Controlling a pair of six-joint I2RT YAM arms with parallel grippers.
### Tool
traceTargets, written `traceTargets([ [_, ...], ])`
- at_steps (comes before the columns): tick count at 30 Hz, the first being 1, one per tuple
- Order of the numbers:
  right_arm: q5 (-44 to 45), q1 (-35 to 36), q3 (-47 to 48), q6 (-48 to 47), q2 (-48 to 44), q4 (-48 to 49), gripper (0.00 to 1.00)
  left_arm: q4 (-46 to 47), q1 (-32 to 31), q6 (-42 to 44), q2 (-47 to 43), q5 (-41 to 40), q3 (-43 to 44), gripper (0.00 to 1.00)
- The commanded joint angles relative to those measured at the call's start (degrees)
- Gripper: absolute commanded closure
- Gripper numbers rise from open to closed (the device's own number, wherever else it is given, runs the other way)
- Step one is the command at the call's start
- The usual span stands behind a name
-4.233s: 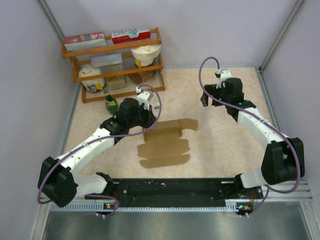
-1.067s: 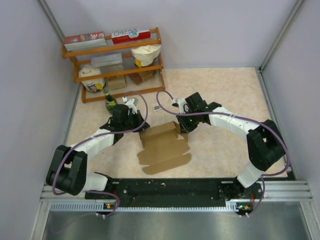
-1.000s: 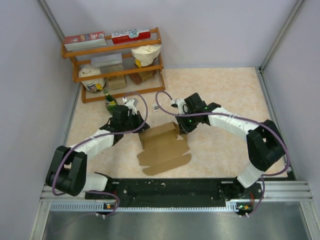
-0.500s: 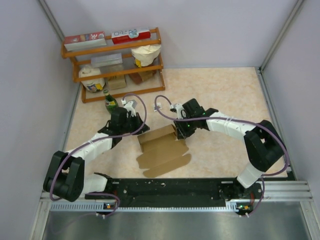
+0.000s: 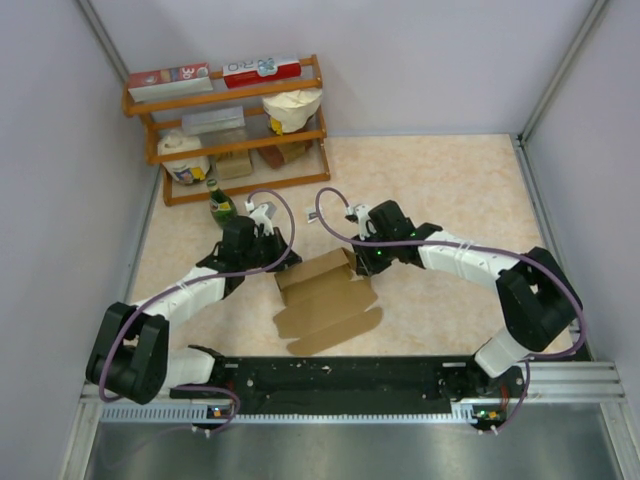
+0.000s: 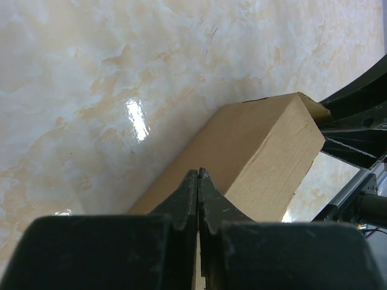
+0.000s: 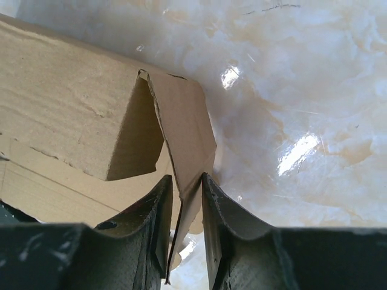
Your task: Fold the paper box
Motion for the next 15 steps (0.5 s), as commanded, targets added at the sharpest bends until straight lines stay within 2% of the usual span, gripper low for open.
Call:
traceTargets([
  [1, 0.64, 0.9, -0.35, 0.63, -2.63, 2.79, 0.74, 2.67, -0.21, 0.79, -2.54, 1.43, 1.62, 1.0],
  [6, -0.15, 0.81, -1.14, 1.07, -2.63, 3.67, 0.73, 3.46, -0.21, 1.67, -3.51, 3.45, 2.85, 0.98],
  [11, -0.41, 0.9, -1.32, 1.07, -2.37, 3.93, 0.73, 3.99, -0.21, 3.16, -3.43, 6.96, 3.64, 0.8],
  [12, -0.5, 0.9, -1.32, 1.16, -2.19, 3.84, 0.73, 3.99, -0.21, 3.43, -3.34, 7.4, 3.73, 0.68],
  [15, -0.67, 0.9, -1.41, 1.16, -2.1, 4.02, 0.73, 3.99, -0.12, 4.13, -3.25, 8.2, 3.99, 0.6],
])
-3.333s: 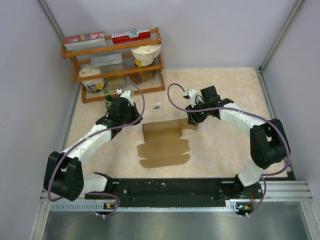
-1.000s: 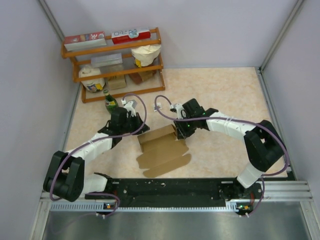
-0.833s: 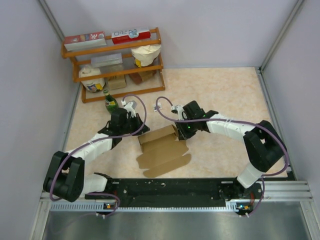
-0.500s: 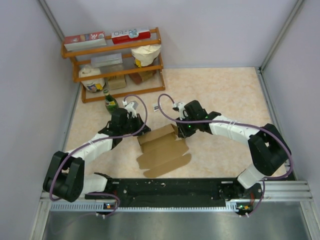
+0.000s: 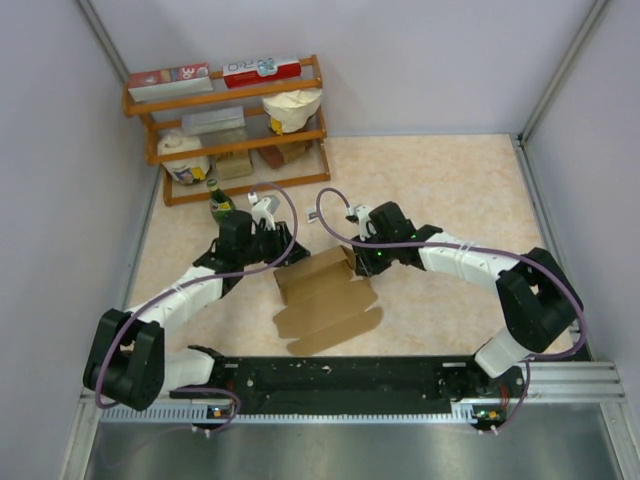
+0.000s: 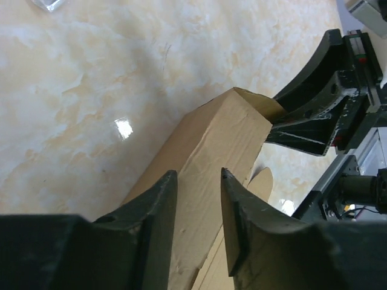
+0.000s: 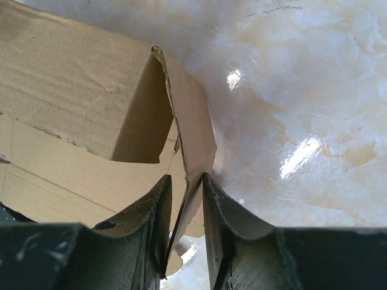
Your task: Fold the paper box
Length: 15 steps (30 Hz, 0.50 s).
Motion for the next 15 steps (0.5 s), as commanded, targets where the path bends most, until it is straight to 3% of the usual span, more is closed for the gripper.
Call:
traceTargets([
  [1, -0.74, 0.83, -0.25, 0.44, -1.64, 2.14, 0.73, 3.01, -0.16, 2.14, -1.0, 3.41, 2.26, 0.59],
  [15, -2.67, 0.83, -0.86, 0.44, -1.64, 2.93, 0.69, 0.11, -2.45, 8.21, 1.37, 3.15, 2.88, 0.56],
])
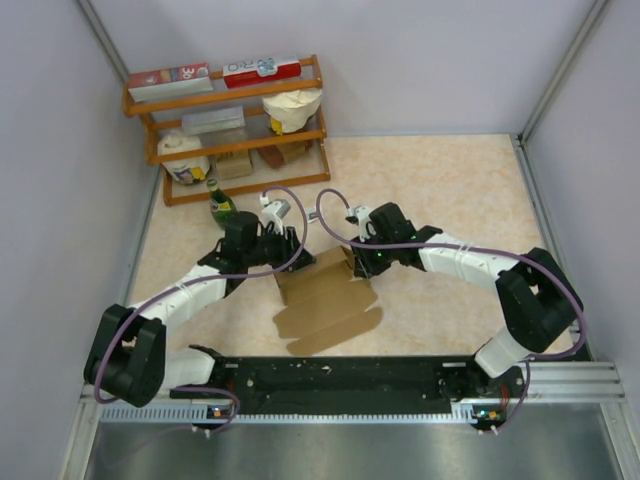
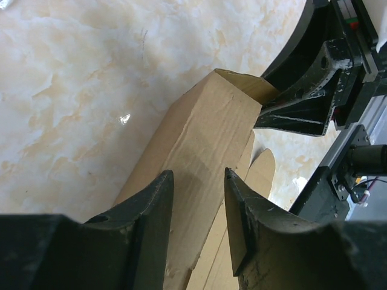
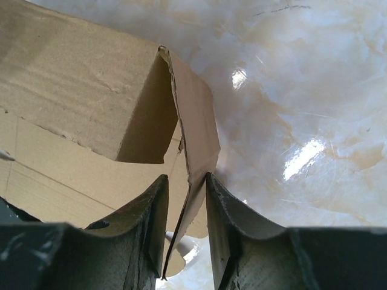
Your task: Fold the paper box
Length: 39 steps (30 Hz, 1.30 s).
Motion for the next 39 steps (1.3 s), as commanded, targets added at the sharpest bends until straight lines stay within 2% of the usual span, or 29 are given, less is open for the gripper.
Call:
traceTargets([
  [1, -2.15, 0.74, -0.58, 0.53, -1.73, 2.54, 0.68, 0.41, -0.92, 3.4, 0.19, -0.37, 2.22, 0.57],
  [15, -8.3, 0.83, -1.63, 0.44, -3.66, 5.26, 0.5, -0.64, -1.8, 4.46, 2.04, -1.07, 2.84, 0.58],
  [39, -19.9, 0.83, -5.85, 3.43, -1.82, 18.25, 0.48, -1.35, -2.15, 4.2, 3.53, -0.98, 3.28, 0.6],
])
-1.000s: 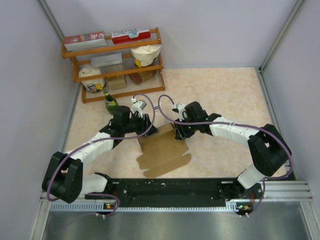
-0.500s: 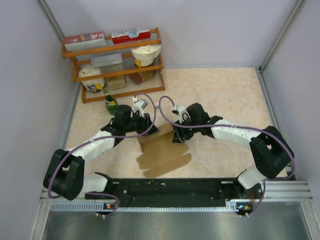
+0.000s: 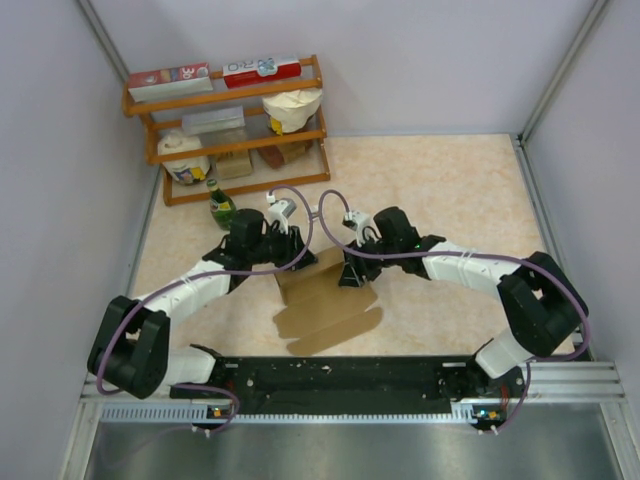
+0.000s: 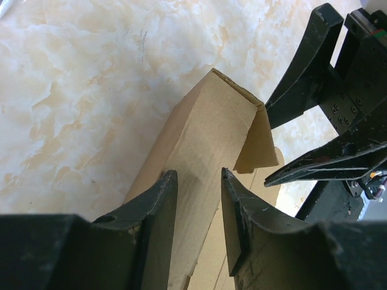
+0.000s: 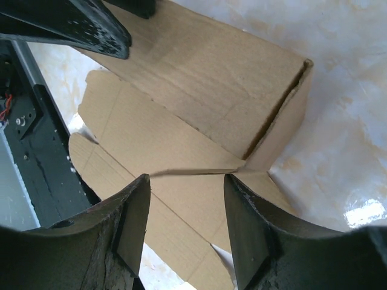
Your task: Fold the paper box
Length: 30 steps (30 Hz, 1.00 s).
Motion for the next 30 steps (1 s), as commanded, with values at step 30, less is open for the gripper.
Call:
traceTargets([
  [30, 26.89, -6.46, 2.77, 0.33, -16.19, -4.93, 0.34, -0.82, -0.53, 0.28, 1.51, -0.09, 2.14, 0.61],
])
